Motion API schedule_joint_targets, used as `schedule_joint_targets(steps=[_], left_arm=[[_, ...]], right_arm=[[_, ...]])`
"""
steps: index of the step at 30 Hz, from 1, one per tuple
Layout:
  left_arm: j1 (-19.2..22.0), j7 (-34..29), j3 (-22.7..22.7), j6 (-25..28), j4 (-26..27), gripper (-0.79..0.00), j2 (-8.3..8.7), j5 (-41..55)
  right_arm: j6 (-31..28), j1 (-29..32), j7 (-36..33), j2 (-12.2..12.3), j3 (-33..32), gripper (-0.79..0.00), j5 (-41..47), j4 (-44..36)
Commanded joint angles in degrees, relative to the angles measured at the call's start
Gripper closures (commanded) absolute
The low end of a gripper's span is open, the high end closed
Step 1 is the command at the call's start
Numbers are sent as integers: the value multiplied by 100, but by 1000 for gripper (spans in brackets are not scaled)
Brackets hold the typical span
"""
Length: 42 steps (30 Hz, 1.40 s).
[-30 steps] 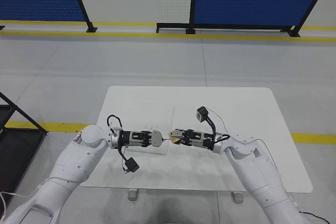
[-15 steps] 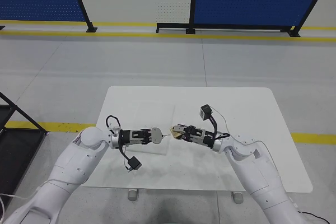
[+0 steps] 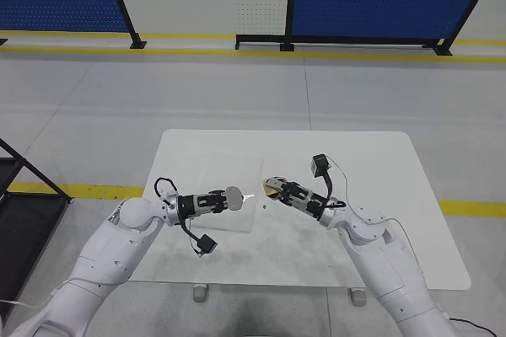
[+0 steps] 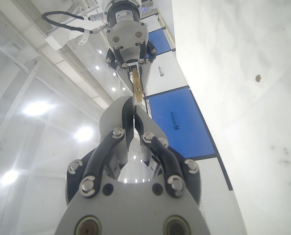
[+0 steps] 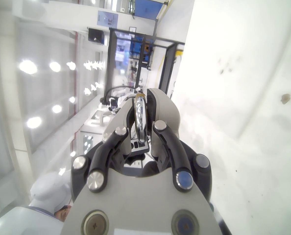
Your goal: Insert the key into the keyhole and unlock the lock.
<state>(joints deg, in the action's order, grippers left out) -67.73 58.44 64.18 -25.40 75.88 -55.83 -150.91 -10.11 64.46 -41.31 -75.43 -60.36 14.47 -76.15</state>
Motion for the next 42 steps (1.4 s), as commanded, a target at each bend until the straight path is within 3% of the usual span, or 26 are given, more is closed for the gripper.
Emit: schedule_joint_targets(steps=[1, 42], left_arm=[[-4, -39, -22, -1, 18, 0, -5, -21], [169, -249, -234, 7, -105, 0, -78, -34]], right_arm=[[-7, 10, 64, -2, 20, 0, -54, -23], [-141, 32, 248, 11, 116, 0, -498, -160]])
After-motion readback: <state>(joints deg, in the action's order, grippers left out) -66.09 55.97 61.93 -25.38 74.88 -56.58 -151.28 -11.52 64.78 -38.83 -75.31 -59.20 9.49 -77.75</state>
